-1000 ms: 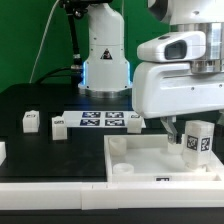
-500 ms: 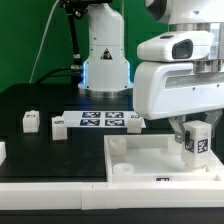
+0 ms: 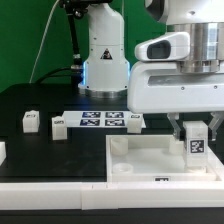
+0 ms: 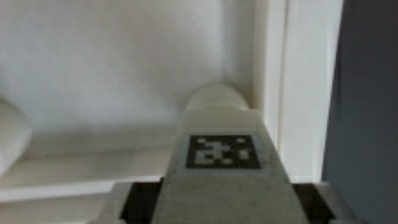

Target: Assemble one leg

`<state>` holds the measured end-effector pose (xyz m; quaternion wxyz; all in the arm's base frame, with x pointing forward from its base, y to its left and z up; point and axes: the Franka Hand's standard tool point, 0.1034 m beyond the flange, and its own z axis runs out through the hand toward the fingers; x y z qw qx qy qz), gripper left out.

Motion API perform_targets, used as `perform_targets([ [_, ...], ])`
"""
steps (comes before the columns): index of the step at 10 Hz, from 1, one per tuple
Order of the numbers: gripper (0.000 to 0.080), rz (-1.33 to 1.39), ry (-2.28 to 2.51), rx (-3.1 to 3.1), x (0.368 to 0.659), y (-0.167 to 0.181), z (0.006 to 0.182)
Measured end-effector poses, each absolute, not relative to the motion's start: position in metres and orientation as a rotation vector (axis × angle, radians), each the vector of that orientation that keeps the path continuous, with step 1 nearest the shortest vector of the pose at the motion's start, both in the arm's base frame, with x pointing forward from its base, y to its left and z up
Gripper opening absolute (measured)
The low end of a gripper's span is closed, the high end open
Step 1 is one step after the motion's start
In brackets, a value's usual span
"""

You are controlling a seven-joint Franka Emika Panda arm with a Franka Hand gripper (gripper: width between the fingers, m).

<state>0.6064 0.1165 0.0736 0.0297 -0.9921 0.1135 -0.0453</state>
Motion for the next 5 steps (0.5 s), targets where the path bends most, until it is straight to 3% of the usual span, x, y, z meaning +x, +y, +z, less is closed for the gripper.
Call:
perform_targets([
  [5, 0.0292, -0.063, 1.522, -2.637, 0.601, 0.129, 0.071],
])
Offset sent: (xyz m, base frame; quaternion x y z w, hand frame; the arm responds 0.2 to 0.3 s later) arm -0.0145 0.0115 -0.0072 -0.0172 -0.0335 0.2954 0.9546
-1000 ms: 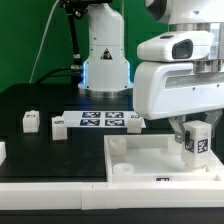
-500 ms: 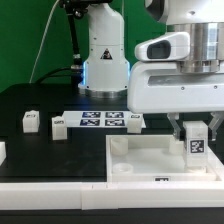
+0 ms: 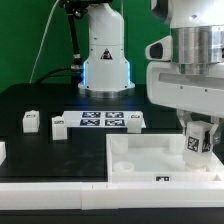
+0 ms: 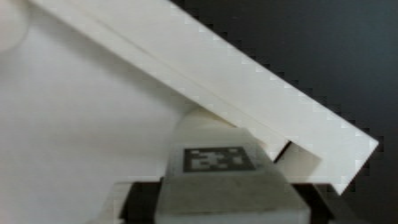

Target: Assemble one leg

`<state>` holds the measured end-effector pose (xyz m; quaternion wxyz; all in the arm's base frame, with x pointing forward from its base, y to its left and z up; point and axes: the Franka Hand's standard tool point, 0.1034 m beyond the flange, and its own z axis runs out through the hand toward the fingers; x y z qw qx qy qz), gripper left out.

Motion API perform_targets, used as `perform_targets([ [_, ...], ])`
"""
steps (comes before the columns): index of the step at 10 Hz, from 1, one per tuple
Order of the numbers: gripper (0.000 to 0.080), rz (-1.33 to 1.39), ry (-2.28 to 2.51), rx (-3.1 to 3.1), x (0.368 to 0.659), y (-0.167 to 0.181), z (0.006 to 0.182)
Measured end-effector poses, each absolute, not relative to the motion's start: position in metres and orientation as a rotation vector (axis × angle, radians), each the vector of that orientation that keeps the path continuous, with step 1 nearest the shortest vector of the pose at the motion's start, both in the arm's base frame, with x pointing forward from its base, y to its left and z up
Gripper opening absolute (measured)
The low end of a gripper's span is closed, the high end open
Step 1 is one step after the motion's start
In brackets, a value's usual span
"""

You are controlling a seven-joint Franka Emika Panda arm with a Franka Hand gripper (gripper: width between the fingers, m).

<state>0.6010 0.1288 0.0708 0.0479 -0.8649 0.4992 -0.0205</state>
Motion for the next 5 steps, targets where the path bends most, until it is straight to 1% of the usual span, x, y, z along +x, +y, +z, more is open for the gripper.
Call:
perform_targets([
  [2, 0.0292, -0.058, 1.665, -2.547, 0.602, 0.1289, 0.0707],
  [3, 0.0292, -0.06, 1.598, -2.591, 0.6017, 0.129, 0.0704],
  [4, 0.047, -0.062, 1.578, -2.601, 0.602, 0.1291, 0.0706],
  [5, 0.0586, -0.082, 1.485, -2.65, 0.6043, 0.1271, 0.0714],
])
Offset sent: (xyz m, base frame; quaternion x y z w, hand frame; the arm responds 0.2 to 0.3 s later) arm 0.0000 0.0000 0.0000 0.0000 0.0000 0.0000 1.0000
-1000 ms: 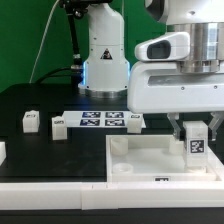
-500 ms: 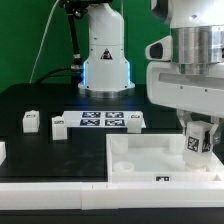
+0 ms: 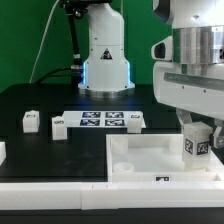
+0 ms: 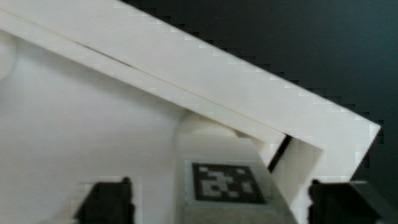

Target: Assemble one leg

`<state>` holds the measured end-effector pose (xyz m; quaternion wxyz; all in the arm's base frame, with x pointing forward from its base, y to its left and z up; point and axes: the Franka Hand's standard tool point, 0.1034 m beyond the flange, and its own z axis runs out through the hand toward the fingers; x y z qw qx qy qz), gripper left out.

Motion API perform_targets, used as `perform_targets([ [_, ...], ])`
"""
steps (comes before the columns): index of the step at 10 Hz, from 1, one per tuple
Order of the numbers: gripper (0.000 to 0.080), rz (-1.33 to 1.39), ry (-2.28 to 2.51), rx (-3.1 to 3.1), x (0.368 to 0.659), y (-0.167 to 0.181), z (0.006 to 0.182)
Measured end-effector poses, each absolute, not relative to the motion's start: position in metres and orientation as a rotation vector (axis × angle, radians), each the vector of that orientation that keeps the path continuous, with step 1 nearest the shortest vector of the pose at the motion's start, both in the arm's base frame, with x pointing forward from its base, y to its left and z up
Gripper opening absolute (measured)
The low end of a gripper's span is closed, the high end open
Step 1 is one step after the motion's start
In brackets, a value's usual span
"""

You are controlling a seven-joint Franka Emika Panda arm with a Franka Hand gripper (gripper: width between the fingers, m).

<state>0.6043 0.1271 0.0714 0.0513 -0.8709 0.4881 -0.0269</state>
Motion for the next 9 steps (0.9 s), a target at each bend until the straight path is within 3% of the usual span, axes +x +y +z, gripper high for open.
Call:
perform_targets([
  [3, 0.0646, -0.117, 0.906, -2.921, 0.6041, 0.1286, 0.0715],
  [9, 0.0649, -0.153, -0.086, -3.101, 0.6053, 0.1244, 0.0719],
])
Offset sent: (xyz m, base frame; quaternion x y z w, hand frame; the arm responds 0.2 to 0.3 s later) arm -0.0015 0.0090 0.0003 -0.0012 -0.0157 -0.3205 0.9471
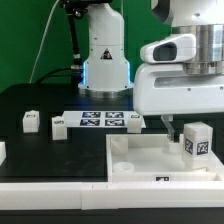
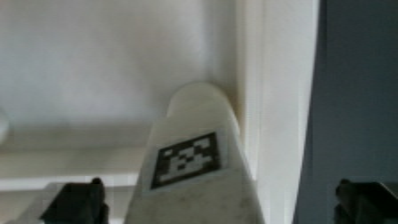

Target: Assemble one leg

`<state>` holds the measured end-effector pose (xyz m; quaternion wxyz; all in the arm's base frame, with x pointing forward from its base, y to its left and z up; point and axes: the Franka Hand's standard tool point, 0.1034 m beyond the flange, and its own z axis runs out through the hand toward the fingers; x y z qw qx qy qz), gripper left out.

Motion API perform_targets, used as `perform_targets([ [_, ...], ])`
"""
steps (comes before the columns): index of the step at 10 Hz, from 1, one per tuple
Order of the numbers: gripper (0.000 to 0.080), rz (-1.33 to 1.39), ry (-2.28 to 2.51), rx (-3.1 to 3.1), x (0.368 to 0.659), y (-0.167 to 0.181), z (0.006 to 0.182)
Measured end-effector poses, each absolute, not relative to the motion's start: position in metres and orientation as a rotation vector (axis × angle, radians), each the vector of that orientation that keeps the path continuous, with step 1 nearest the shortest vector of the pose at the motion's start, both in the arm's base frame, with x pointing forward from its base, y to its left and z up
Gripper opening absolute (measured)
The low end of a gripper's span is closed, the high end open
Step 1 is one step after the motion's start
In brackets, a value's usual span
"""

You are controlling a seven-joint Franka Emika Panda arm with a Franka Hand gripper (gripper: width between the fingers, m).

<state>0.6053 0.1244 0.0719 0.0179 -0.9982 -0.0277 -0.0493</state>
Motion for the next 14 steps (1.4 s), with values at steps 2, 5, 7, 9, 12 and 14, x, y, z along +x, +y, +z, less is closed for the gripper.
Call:
perform_targets([
  [2, 0.0649, -0.159, -0.397, -3.095, 0.6062, 0.1194, 0.0718],
  [5, 0.0384, -0.157, -0.295, -3.103, 0.606, 0.1189, 0.0715],
  [7, 0.029, -0.152, -0.021, -3.1, 0.6058, 0.1188, 0.0713],
  [9, 0.0291, -0.139, 0.545, -3.016, 0.6054, 0.1172, 0.0705],
  [12, 0.0291, -0.101, 1.14, -2.814, 0.6046, 0.1175, 0.0699],
  [14, 0.0291, -0.062, 1.532, -2.588, 0.6034, 0.119, 0.0687],
])
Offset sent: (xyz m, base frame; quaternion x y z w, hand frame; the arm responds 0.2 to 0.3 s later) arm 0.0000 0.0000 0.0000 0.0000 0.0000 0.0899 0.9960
